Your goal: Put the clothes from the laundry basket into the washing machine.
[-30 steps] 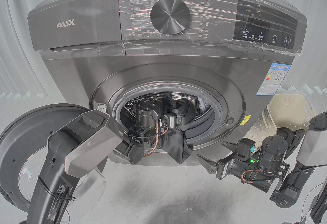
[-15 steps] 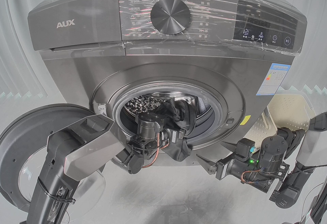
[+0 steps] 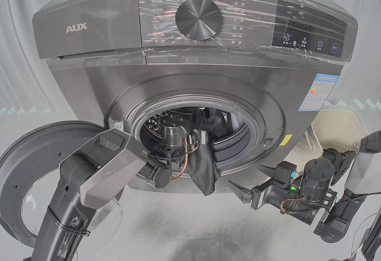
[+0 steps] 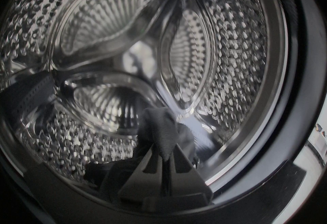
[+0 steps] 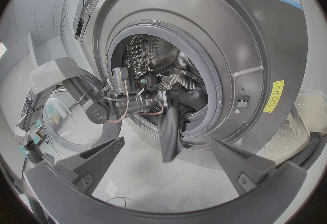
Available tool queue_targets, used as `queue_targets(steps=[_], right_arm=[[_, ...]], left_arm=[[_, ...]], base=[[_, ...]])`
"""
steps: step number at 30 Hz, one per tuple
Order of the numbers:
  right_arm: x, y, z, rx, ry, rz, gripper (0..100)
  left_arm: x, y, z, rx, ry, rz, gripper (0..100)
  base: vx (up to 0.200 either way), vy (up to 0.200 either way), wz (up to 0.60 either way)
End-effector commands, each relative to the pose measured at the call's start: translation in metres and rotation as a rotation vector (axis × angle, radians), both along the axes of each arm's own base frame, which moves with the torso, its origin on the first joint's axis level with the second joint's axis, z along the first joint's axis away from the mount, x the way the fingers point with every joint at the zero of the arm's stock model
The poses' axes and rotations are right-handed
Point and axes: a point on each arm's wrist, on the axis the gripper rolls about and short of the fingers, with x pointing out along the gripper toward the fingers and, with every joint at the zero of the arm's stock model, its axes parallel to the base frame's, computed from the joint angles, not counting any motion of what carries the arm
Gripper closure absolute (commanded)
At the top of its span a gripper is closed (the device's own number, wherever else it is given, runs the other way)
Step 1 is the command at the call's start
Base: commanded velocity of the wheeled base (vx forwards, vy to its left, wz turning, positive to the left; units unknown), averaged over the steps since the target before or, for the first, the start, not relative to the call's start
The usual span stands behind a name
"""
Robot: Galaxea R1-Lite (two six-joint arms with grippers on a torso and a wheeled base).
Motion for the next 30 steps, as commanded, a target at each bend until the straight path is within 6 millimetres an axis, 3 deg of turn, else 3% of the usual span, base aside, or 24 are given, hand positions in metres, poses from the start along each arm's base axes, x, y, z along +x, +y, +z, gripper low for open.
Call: queue_targets(steps=[1,5,9,10,15,19,25,30], right_arm=[[0.0,0.0,-0.001,-0.001,0.002,0.001,0],[0.0,0.0,-0.001,-0.001,0.002,-0.001,0],[0.0,0.0,0.0,0.0,0.0,-0.001,0],[0.0,0.0,0.0,0.0,0.0,-0.001,0],[0.0,0.0,-0.001,-0.001,0.002,-0.001,0],[0.0,0.0,0.0,0.0,0.0,-0.001,0],[0.0,0.0,-0.001,-0.001,0.002,0.001,0],[0.0,0.0,-0.001,-0.001,0.002,0.001,0]], left_arm=[[0.032,0.009,0.027,-0.089,-0.126,0.108,100],[0.043,0.012,0.038,-0.125,-0.182,0.134,100],[0.042,0.011,0.035,-0.119,-0.176,0.133,100],[0.042,0.011,0.034,-0.12,-0.175,0.133,0],[0.033,0.007,0.027,-0.105,-0.133,0.119,0],[0.01,0.006,0.021,-0.049,-0.047,0.078,0],[-0.018,-0.001,-0.003,0.017,0.053,-0.016,0],[-0.025,-0.002,-0.018,0.051,0.093,-0.044,0]], base=[[0.0,0.0,0.0],[0.0,0.0,0.0],[0.0,0.0,0.0],[0.0,0.0,0.0],[0.0,0.0,0.0],[0.0,0.0,0.0],[0.0,0.0,0.0],[0.0,0.0,0.0]])
